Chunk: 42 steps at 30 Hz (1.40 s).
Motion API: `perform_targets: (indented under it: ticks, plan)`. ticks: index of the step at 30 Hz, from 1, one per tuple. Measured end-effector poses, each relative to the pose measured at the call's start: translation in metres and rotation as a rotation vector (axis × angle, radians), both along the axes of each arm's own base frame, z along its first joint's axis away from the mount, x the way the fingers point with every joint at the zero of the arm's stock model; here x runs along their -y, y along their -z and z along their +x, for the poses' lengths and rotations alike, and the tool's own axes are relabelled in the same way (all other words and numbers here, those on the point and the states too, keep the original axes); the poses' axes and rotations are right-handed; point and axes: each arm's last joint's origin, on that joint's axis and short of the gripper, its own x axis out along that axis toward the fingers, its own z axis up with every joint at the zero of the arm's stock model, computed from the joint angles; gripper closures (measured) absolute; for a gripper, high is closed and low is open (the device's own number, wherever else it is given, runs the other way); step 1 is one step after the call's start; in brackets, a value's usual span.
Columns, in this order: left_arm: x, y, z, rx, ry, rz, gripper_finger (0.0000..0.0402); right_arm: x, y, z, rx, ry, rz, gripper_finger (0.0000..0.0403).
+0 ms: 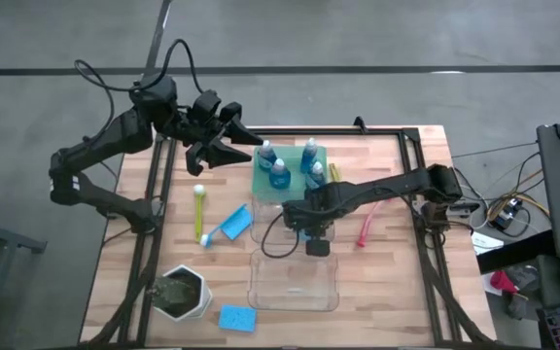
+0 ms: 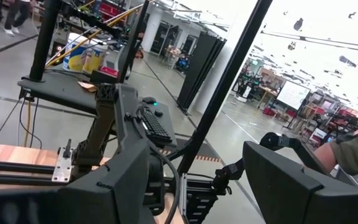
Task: Pick & Place Kitchen Sink Supplies
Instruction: Put the blue sponge into the top transparent bin
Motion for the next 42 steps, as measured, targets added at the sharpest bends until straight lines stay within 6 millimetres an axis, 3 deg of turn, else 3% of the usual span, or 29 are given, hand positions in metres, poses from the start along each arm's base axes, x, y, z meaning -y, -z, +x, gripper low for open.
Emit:
perform_targets:
  ticks: [16,42]
  plan:
    - [0.0,0.0,0.0,0.0,0.001,0.0,0.0152,0.002,0.022,-0.004,-0.015,0.02,-0.048,0.0369]
    - [0.0,0.0,0.0,0.002,0.0,0.005,0.0152,0.002,0.018,-0.003,0.032,0.031,-0.042,0.0369]
